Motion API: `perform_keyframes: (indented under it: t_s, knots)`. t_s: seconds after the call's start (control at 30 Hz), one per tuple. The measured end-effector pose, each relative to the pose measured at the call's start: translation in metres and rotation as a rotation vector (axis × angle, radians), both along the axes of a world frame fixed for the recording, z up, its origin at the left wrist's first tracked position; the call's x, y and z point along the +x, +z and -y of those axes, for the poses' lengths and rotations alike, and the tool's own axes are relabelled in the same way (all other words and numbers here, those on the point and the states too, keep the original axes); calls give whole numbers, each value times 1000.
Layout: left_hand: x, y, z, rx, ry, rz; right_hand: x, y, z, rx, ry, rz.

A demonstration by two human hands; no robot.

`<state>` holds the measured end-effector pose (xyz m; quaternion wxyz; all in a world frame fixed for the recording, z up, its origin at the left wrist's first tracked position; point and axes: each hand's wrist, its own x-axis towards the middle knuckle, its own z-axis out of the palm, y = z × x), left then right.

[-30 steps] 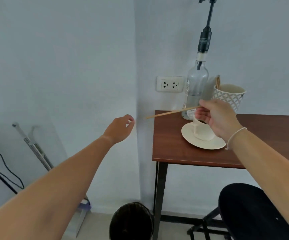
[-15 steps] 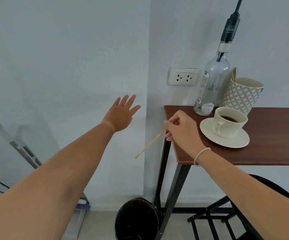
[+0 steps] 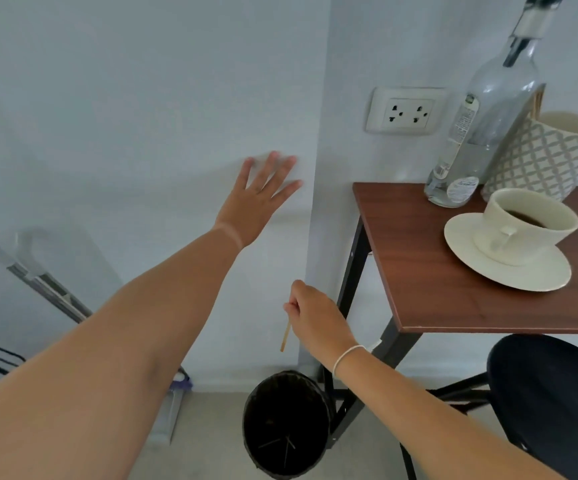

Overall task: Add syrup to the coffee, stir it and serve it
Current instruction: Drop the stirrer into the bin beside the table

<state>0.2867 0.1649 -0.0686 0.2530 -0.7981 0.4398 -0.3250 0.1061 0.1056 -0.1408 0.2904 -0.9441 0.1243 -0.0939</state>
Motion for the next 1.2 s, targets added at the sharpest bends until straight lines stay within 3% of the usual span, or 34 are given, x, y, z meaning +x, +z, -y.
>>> perform_keyframes:
  t_s: [0.5, 1.2]
  knots:
    - [16, -19, 5, -31, -107, 193, 22, -117, 8, -53, -34, -173]
    - [14, -16, 5, -31, -119, 214, 10, -133, 7, -76, 32, -249]
